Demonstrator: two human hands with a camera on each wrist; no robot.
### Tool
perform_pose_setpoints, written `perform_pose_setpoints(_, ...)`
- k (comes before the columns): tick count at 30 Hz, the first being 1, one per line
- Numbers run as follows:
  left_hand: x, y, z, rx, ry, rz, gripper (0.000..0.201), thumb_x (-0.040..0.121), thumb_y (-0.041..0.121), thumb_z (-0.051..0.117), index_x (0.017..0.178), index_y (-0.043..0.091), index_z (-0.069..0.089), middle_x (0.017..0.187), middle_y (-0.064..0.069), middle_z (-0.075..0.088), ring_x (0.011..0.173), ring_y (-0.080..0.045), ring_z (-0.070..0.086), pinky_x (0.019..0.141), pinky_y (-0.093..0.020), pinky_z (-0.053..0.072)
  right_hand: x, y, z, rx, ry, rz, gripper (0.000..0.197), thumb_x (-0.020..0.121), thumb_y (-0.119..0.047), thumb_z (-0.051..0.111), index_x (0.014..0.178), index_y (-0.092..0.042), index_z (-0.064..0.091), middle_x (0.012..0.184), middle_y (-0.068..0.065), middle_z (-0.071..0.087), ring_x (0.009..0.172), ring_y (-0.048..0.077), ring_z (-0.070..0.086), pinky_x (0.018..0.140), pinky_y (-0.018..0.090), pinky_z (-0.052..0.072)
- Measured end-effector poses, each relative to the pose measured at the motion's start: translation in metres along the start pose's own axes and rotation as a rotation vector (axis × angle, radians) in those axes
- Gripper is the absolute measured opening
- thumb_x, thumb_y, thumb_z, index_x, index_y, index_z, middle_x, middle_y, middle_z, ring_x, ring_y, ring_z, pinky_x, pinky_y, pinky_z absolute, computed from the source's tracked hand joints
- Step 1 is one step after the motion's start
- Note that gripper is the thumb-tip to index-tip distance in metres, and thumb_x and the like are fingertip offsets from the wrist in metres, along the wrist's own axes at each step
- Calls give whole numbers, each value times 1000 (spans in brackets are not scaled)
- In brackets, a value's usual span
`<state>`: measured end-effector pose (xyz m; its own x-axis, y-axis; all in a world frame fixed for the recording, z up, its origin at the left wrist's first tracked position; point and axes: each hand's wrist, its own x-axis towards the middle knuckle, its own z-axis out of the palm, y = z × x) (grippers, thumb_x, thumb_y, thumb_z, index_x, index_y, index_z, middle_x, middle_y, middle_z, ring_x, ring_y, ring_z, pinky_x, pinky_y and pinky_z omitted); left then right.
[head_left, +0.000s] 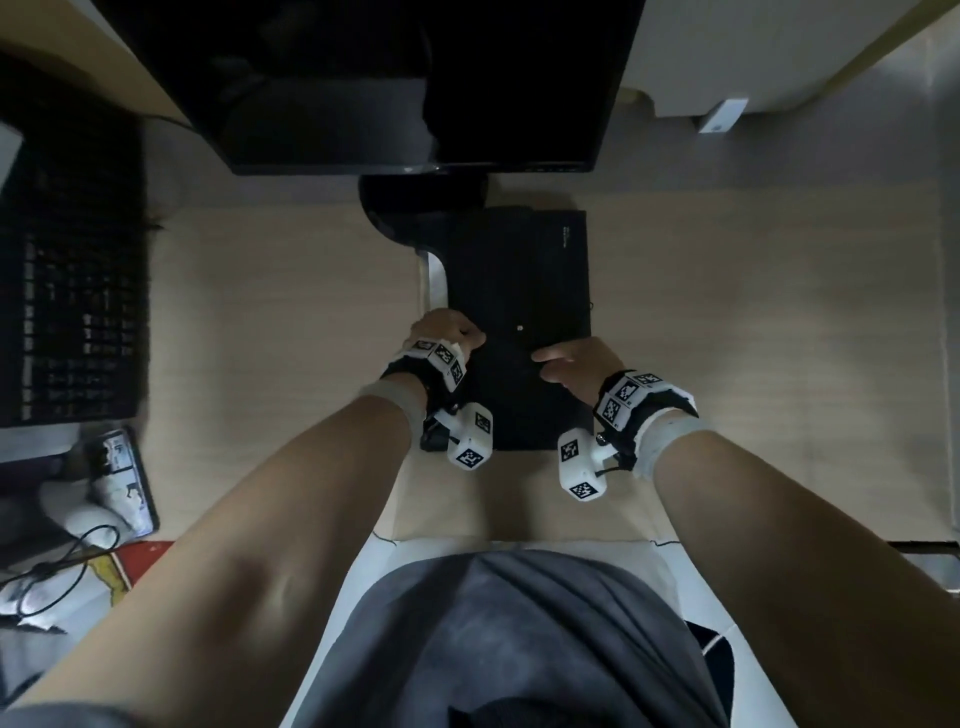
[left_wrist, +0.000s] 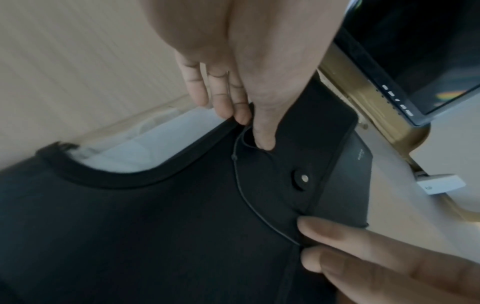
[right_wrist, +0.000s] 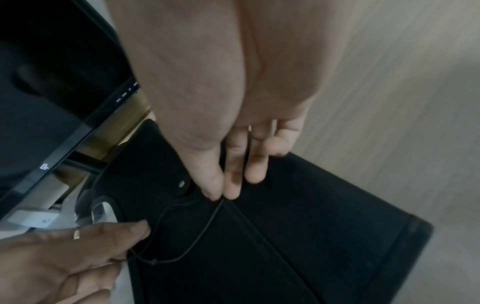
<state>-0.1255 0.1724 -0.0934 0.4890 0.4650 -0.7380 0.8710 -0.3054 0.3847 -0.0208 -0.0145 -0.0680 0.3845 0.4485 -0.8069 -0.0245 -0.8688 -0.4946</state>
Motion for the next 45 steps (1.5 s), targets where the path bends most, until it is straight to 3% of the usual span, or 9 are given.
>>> perform_pose_setpoints(3, 4, 1, -1, 13, 59, -19, 22, 87, 37, 67, 93, 15, 64, 92, -2, 63, 93, -22, 60, 92, -37, 50, 3, -5, -2, -23, 14, 22, 30, 83, -20, 68, 108, -37, 73, 113, -3, 69, 105, 18, 62, 95, 30, 49)
perform_pose_setpoints(8, 3, 18, 10, 126, 133, 248, 44, 68, 39, 83, 104, 28, 60, 117, -1, 50, 98, -16, 58, 86, -30, 50, 7, -3, 0, -26, 2, 35, 39, 84, -18, 66, 116, -40, 69, 115, -4, 66, 104, 17, 62, 91, 27, 50)
perform_pose_setpoints(15, 6, 14, 16, 236, 169, 265, 11, 79, 29, 77, 83, 23, 68, 113, -3, 54, 96, -22, 60, 80, -30, 47, 7, 14, -7, 61, -42, -17, 40, 88, -15, 64, 120, -38, 68, 104, -4, 72, 91, 10, 65, 85, 23, 50)
perform_pose_setpoints(18, 9, 16, 8, 145, 126, 201, 11, 83, 32, 73, 83, 23, 66, 110, -2, 59, 95, -21, 61, 81, -31, 49, 9, 17, -7, 44, -50, -39, 40, 88, -15, 64, 120, -39, 67, 102, -4, 72, 94, 12, 66, 89, 27, 52)
perform_pose_setpoints(23, 9, 10, -5, -195, 121, 31, 16, 87, 36, 65, 77, 24, 64, 72, 6, 72, 70, -16, 69, 75, -39, 59, 11, 11, -9, -51, -21, -59, 33, 85, -21, 66, 111, -41, 69, 96, -9, 71, 94, 9, 65, 91, 29, 51)
perform_pose_setpoints(28, -9, 3, -13, -118, 86, -116, 26, 88, 43, 59, 86, 18, 65, 88, -13, 66, 84, -29, 65, 78, -39, 56, 14, 5, -5, -83, -36, -75, 33, 85, -23, 67, 114, -39, 66, 93, -9, 70, 93, 12, 66, 90, 33, 53)
perform_pose_setpoints(33, -19, 9, -2, 17, 181, -182, 27, 90, 25, 56, 66, 13, 57, 84, -8, 67, 90, -29, 66, 80, -35, 52, 11, 7, -4, -84, -23, -82, 35, 88, -23, 63, 119, -38, 65, 97, -8, 71, 90, 11, 65, 92, 34, 53)
perform_pose_setpoints(40, -19, -2, -4, -16, -18, -48, 23, 89, 28, 64, 101, 10, 72, 106, -10, 69, 96, -31, 64, 91, -42, 53, 6, 10, 0, -71, -30, -89, 42, 90, -23, 60, 129, -38, 60, 108, -6, 70, 98, 14, 65, 98, 33, 50)
perform_pose_setpoints(45, -38, 12, 6, 214, -147, 78, 24, 92, 24, 59, 100, 3, 68, 97, -13, 72, 93, -29, 67, 88, -41, 53, 5, 10, -1, -85, -34, -96, 42, 90, -23, 59, 129, -38, 60, 109, -6, 71, 98, 15, 65, 97, 34, 50)
